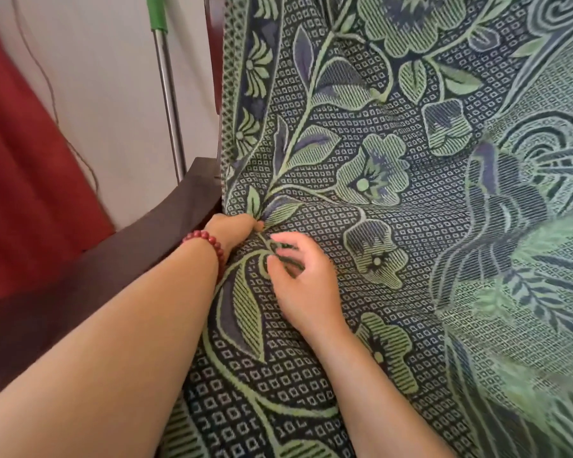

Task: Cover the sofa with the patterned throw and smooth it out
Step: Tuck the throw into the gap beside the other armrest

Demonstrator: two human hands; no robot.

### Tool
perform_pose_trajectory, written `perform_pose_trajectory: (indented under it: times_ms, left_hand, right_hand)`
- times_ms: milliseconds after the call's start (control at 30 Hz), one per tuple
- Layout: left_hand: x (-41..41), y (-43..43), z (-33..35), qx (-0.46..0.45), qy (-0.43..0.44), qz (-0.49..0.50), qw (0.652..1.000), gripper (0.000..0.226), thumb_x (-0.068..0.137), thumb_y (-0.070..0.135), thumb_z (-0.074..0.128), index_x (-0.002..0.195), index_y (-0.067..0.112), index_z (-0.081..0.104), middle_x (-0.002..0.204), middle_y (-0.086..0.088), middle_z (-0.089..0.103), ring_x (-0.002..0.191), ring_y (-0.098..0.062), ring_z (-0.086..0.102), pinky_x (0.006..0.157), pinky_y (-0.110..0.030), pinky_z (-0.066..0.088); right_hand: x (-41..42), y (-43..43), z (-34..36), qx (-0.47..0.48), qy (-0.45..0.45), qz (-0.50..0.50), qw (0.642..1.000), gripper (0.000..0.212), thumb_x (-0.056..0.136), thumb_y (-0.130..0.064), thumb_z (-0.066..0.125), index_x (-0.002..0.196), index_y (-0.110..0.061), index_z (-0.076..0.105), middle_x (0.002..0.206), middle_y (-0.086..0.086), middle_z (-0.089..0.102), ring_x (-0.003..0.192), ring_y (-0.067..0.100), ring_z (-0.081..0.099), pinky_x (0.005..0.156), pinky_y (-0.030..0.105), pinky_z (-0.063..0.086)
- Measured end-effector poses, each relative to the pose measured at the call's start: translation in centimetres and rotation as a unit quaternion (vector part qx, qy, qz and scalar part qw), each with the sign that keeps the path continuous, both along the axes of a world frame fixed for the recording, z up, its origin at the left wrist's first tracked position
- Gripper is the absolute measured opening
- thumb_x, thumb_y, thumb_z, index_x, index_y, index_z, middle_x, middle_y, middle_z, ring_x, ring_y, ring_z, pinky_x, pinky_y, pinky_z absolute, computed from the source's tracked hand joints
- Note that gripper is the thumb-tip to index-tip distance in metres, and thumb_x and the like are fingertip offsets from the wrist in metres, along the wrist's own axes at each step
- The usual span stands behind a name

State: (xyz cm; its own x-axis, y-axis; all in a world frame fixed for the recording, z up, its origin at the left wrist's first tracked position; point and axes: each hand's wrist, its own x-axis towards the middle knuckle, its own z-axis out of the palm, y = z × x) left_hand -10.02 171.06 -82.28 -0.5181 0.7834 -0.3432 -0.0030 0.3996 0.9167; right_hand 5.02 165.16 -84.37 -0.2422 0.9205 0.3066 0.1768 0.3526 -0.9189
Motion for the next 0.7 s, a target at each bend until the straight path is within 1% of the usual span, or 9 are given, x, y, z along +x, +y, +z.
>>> perform_pose_trajectory:
  times_ms: [100, 167, 233, 333, 400, 500, 600, 633, 700]
  left_hand:
    - [0.6, -0.3, 0.7, 0.021, 0.012, -0.003, 1.0, 0.066, 0.061, 0.039, 0.079, 0.115, 0.006, 0.06, 0.106, -0.007, 0.067, 0.091, -0.026, 0.065, 0.091, -0.039, 0.051]
    - [1.1, -0.7, 0.6, 0.058, 0.082, -0.015, 0.995, 0.085, 0.049, 0.065, 0.074, 0.117, 0.017, 0.064, 0.112, 0.002, 0.067, 0.099, -0.019, 0.063, 0.097, -0.034, 0.047]
    - [1.3, -0.8, 0.2, 0.071, 0.178, -0.024, 0.981, 0.082, 0.055, 0.073, 0.067, 0.121, 0.025, 0.062, 0.118, 0.004, 0.065, 0.107, -0.019, 0.061, 0.1, -0.031, 0.043]
    - [0.7, -0.8, 0.0, 0.063, 0.286, -0.003, 0.956, 0.054, 0.079, 0.051, 0.064, 0.123, 0.021, 0.058, 0.122, -0.003, 0.063, 0.112, -0.027, 0.058, 0.095, -0.03, 0.042]
    - [0.3, -1.0, 0.8, 0.045, 0.304, 0.003, 0.952, 0.045, 0.084, 0.04, 0.061, 0.121, 0.014, 0.057, 0.121, -0.007, 0.062, 0.111, -0.03, 0.057, 0.092, -0.031, 0.043]
    - [0.1, -1.5, 1.7, 0.002, 0.291, 0.028, 0.956, 0.047, 0.088, 0.029, 0.055, 0.128, 0.007, 0.043, 0.121, -0.014, 0.059, 0.108, -0.034, 0.057, 0.088, -0.034, 0.044]
    - [0.9, -1.7, 1.7, -0.009, 0.274, 0.02, 0.961, 0.059, 0.088, 0.016, 0.044, 0.141, 0.013, 0.02, 0.11, -0.015, 0.057, 0.097, -0.035, 0.059, 0.085, -0.039, 0.048]
    - [1.2, -1.7, 1.7, 0.003, 0.252, 0.019, 0.967, 0.061, 0.086, 0.016, 0.043, 0.142, 0.015, 0.02, 0.105, -0.013, 0.056, 0.092, -0.033, 0.058, 0.084, -0.038, 0.048]
    - [1.3, -1.3, 1.9, 0.038, 0.195, 0.038, 0.979, 0.057, 0.083, 0.024, 0.048, 0.138, 0.017, 0.031, 0.108, -0.009, 0.058, 0.09, -0.03, 0.055, 0.086, -0.036, 0.045]
  right_hand:
    - [-0.1, 0.0, 0.0, 0.017, -0.002, -0.026, 1.0, 0.024, 0.084, -0.015, 0.059, 0.105, -0.026, 0.063, 0.107, -0.011, 0.063, 0.1, -0.001, 0.058, 0.091, 0.029, 0.05]
    - [-0.2, -0.2, 0.0, 0.045, -0.03, -0.034, 0.998, 0.022, 0.084, -0.017, 0.059, 0.105, -0.023, 0.064, 0.106, -0.01, 0.063, 0.101, 0.0, 0.058, 0.092, 0.029, 0.048]
    - [-0.1, -0.4, 0.0, 0.067, -0.06, -0.041, 0.995, 0.02, 0.085, -0.02, 0.061, 0.105, -0.02, 0.064, 0.105, -0.011, 0.062, 0.101, 0.001, 0.056, 0.093, 0.027, 0.046]
    - [0.0, -0.7, 0.2, 0.073, -0.086, -0.045, 0.993, 0.022, 0.087, -0.028, 0.062, 0.108, -0.02, 0.064, 0.109, -0.012, 0.061, 0.103, -0.001, 0.053, 0.094, 0.024, 0.044]
    - [-0.3, -1.1, 0.2, 0.053, -0.081, -0.035, 0.995, 0.025, 0.088, -0.032, 0.061, 0.11, -0.021, 0.064, 0.11, -0.012, 0.062, 0.105, 0.0, 0.054, 0.096, 0.025, 0.044]
    - [-1.2, -2.2, 0.2, 0.044, -0.113, -0.021, 0.992, 0.026, 0.09, -0.032, 0.057, 0.113, -0.021, 0.062, 0.113, -0.011, 0.06, 0.107, 0.003, 0.052, 0.098, 0.023, 0.04]
    - [-1.1, -2.4, 0.1, 0.032, -0.112, -0.014, 0.993, 0.025, 0.091, -0.031, 0.055, 0.114, -0.021, 0.06, 0.115, -0.011, 0.058, 0.109, 0.003, 0.05, 0.099, 0.022, 0.039]
    - [-0.9, -2.2, 0.0, 0.027, -0.104, -0.012, 0.994, 0.025, 0.091, -0.03, 0.056, 0.114, -0.022, 0.061, 0.114, -0.012, 0.059, 0.109, 0.003, 0.051, 0.099, 0.024, 0.04]
    - [-0.6, -1.8, 0.0, 0.017, -0.087, -0.013, 0.996, 0.023, 0.089, -0.03, 0.057, 0.111, -0.026, 0.061, 0.112, -0.014, 0.06, 0.108, 0.002, 0.053, 0.099, 0.028, 0.043]
